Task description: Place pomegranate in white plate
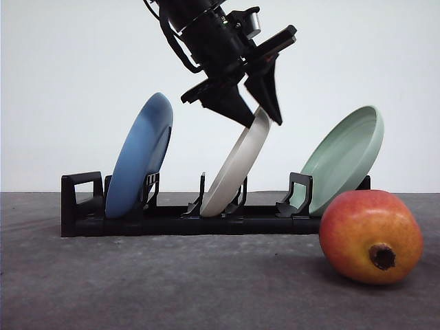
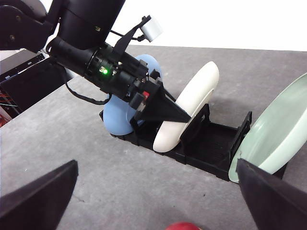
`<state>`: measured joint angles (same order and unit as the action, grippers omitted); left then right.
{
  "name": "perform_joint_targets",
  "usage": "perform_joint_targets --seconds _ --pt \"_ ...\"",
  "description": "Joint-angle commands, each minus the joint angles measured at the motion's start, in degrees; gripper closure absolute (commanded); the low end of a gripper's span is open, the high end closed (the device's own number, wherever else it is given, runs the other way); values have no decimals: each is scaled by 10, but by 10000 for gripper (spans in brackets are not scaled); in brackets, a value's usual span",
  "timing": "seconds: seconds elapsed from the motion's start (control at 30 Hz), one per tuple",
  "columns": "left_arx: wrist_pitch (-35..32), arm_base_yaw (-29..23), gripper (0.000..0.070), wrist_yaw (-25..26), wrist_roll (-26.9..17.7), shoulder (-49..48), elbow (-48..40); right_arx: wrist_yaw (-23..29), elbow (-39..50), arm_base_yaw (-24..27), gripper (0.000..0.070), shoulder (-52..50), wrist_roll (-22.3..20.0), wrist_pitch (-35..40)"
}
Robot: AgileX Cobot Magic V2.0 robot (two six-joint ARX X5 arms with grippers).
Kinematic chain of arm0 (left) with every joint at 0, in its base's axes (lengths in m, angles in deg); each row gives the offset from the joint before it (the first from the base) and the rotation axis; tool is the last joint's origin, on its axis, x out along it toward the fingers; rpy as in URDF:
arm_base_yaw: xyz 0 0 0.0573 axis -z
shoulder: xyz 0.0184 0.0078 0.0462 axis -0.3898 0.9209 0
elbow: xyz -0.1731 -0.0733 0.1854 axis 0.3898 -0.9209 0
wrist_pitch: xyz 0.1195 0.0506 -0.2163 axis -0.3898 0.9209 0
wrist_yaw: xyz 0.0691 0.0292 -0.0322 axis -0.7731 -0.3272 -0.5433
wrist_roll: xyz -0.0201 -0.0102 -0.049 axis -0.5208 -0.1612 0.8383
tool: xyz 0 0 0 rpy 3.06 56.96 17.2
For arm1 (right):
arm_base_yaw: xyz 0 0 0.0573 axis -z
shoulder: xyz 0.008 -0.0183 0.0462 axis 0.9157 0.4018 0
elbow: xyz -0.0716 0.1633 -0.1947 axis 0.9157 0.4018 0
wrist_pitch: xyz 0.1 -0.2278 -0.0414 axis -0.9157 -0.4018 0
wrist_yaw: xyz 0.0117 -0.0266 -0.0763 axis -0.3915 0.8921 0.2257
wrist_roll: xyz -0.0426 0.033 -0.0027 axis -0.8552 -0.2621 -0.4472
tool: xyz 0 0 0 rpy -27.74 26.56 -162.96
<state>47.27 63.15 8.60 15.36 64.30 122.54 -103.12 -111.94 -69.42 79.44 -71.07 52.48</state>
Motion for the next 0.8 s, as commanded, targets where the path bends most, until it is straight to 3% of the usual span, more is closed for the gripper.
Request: perform_joint_targets --seconds 0.0,0.23,0.5,0.63,0.77 --pt "-3 7 700 -1 -6 10 16 0 -10 -2 28 2 2 7" --pt "-4 7 700 10 6 -3 17 0 -10 -2 28 2 2 7" --pt "11 27 700 9 7 -84 18 0 -10 -2 28 2 2 7" --pt "62 51 700 9 -6 -137 18 0 -10 -2 28 2 2 7" --pt "155 89 700 6 -32 -186 18 0 -10 -2 28 2 2 7"
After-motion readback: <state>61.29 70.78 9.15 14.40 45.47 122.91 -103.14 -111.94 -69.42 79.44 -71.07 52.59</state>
